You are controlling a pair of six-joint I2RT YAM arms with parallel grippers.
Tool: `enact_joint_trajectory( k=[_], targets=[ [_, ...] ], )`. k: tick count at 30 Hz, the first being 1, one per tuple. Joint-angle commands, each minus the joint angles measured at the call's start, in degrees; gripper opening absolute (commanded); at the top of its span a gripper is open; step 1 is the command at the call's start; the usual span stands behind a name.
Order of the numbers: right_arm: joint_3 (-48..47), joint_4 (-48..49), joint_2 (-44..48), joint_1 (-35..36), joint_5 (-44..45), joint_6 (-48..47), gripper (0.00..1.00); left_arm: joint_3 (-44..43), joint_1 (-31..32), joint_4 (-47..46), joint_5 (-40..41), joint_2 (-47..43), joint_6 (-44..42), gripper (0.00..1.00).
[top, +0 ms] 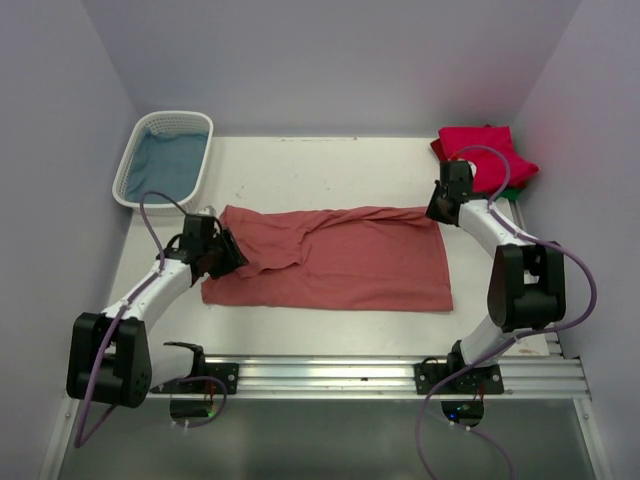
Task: Fold and stack the t-shirts
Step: Fold the tshirt
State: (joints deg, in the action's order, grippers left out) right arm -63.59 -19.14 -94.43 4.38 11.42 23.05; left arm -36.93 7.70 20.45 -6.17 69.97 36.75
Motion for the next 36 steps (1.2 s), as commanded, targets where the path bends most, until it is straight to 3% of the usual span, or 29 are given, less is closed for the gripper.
enact_joint_trajectory(
  k=[1, 26, 28, 29, 30, 36],
  targets=[
    [0.6, 3.0, 0.4, -0.1, -0.7, 0.9, 0.00, 3.4, 0.4, -2.9, -0.9, 0.1, 1.9, 0.50],
    [1.3, 3.1, 0.0, -0.1, -0.5, 0.9, 0.00, 4.3, 0.4, -6.8, -0.2, 6.4, 0.4, 0.41],
    [1.4, 3.1, 0.0, -0.1, -0.5, 0.9, 0.00, 4.7, 0.4, -7.3, -0.4, 6.5, 0.3, 0.31],
    [1.5, 3.2, -0.1, -0.1, -0.5, 0.9, 0.00, 4.8, 0.4, -8.0, -0.6, 6.5, 0.3, 0.21],
    [1.4, 3.3, -0.2, -0.1, -0.4, 0.9, 0.00, 4.8, 0.4, -8.2, -0.8, 6.5, 0.2, 0.01],
    [0.9, 3.3, -0.4, -0.1, -0.4, 0.9, 0.00, -0.5, 0.4, -7.4, -0.4, 6.1, 0.1, 0.00]
  ],
)
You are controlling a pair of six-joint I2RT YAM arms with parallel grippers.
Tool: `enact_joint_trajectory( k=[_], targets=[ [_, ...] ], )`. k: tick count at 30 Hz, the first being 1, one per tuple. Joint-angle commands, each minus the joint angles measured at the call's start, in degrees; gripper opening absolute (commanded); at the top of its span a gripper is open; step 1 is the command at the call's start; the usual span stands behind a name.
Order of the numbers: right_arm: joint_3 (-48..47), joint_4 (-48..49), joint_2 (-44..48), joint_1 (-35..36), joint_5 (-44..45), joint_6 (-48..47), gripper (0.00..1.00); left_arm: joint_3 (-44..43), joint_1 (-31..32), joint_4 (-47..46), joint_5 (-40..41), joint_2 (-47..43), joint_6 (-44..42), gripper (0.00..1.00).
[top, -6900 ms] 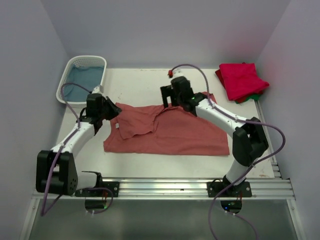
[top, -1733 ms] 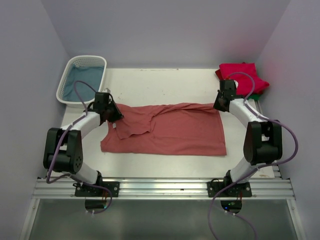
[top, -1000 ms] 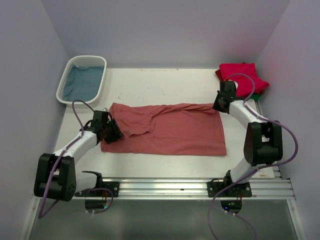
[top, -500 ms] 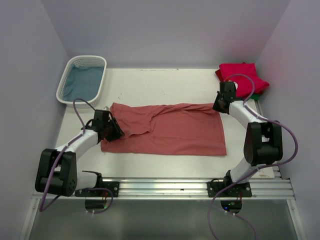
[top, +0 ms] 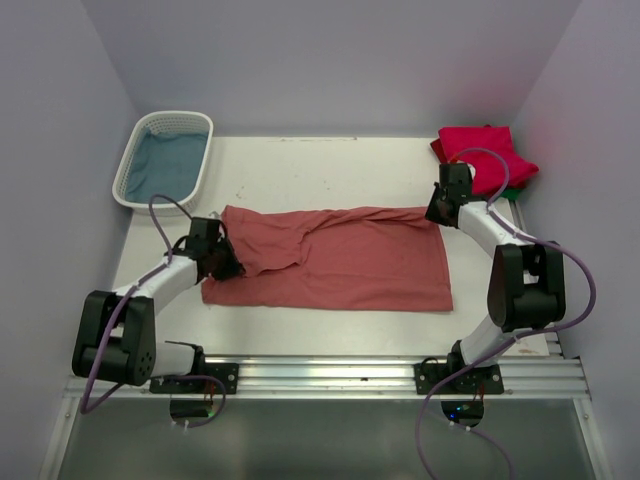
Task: Fold and stack the t-shirts
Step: Fold the tshirt
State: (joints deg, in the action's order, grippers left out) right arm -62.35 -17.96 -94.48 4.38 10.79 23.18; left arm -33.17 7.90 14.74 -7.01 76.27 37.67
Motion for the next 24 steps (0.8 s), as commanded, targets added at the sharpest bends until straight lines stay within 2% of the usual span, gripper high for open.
enact_joint_trajectory(
  k=[1, 6, 12, 24],
  targets=[
    [-0.4, 2.0, -0.4, -0.1, 0.2, 0.7, 0.00, -5.7, 0.2, -1.2, 0.8, -0.3, -0.9, 0.00],
    [-2.3, 2.0, -1.8, -0.2, 1.3, 0.2, 0.00, -17.7, 0.1, 1.6, 4.6, 0.7, -1.1, 0.00],
    [-7.1, 1.2, -5.4, -0.2, 2.1, -0.8, 0.00, -31.1, -2.0, 4.2, 6.8, 8.0, -1.4, 0.00],
    [-11.0, -0.4, -5.7, -0.7, 7.9, -0.9, 0.00, -45.0, -7.6, 6.8, 8.1, 19.3, -1.8, 0.00]
  ],
)
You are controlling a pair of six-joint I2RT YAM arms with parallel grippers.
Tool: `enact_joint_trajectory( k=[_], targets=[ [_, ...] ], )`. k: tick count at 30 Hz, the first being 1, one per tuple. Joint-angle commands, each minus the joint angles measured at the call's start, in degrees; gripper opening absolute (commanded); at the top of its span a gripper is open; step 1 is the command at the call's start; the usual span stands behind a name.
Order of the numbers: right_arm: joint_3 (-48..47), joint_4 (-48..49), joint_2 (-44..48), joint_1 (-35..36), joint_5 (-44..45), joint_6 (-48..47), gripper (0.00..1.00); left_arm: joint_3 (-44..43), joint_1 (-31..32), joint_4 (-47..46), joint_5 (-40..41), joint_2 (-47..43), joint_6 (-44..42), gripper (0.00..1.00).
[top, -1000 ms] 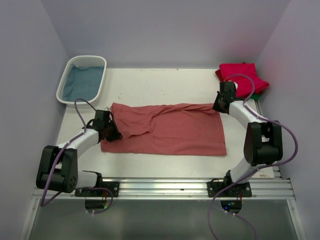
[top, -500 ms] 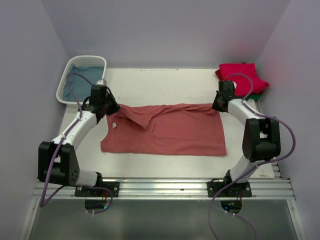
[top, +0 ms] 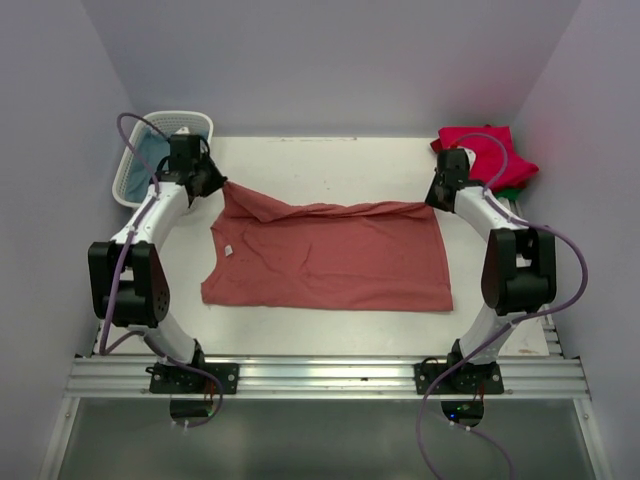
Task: Fold and stack the t-shirts
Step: Fold the tshirt
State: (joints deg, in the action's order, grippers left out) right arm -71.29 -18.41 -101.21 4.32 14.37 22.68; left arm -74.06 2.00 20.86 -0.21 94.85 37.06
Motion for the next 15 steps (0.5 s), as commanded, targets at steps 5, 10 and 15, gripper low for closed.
enact_joint_trajectory(
  k=[5, 10, 15],
  targets=[
    [-1.4, -1.0, 1.5, -1.6, 7.4, 1.2, 0.00, -7.1, -5.3, 1.5, 1.0, 1.9, -1.6, 0.00],
    [-0.9, -1.0, 1.8, -2.1, 8.0, 1.8, 0.00, -7.9, -7.5, 2.0, 0.6, 2.3, -1.8, 0.00],
    [-0.2, -0.4, 4.0, -2.1, 6.9, 2.0, 0.00, -8.1, -7.9, 2.6, -1.1, 1.7, -2.2, 0.00]
  ],
)
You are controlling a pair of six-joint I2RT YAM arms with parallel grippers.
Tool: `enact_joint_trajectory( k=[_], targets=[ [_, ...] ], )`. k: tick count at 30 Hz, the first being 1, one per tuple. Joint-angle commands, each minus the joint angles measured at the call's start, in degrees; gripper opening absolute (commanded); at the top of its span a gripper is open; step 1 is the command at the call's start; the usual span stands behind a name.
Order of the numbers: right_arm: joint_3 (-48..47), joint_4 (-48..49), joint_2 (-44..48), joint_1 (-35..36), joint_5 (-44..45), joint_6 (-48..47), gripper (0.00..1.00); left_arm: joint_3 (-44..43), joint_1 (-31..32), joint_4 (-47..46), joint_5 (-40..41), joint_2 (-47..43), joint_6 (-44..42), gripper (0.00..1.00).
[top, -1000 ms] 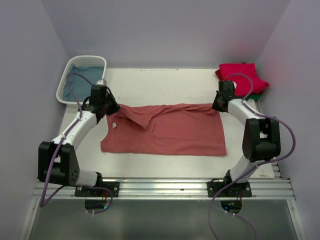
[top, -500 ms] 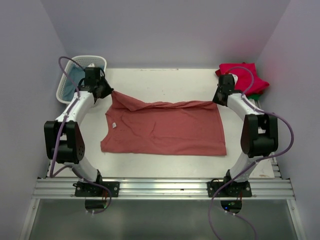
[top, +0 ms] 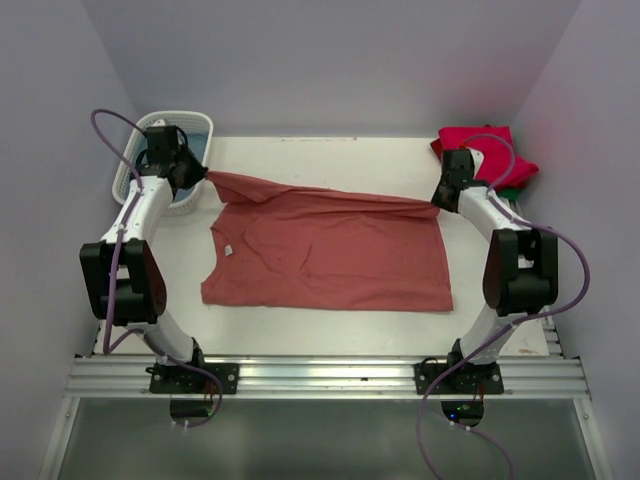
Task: Fold and stack the t-shirts
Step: Fold the tshirt
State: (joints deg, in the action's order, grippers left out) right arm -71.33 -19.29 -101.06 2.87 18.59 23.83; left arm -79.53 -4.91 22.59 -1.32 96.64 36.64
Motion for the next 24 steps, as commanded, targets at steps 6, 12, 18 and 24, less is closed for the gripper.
enact_joint_trajectory(
  k=[6, 12, 18, 24],
  targets=[
    [2.2, 0.7, 7.2, -0.7, 0.2, 0.7, 0.00, 0.0, -0.9, 1.2, -2.7, -3.5, -2.0, 0.00],
    [7.2, 0.6, 11.7, -0.7, -1.2, 0.7, 0.00, 6.2, -1.0, 1.6, -4.0, -10.0, -3.0, 0.00],
    [10.7, -1.8, 16.1, -0.7, -1.4, 0.8, 0.00, 10.4, -1.0, 4.6, -4.1, -16.7, -5.1, 0.00],
    [14.0, -4.3, 20.4, -0.6, -0.7, 1.0, 0.00, 14.9, -1.0, 7.6, -2.9, -21.9, -7.6, 0.00]
  ],
)
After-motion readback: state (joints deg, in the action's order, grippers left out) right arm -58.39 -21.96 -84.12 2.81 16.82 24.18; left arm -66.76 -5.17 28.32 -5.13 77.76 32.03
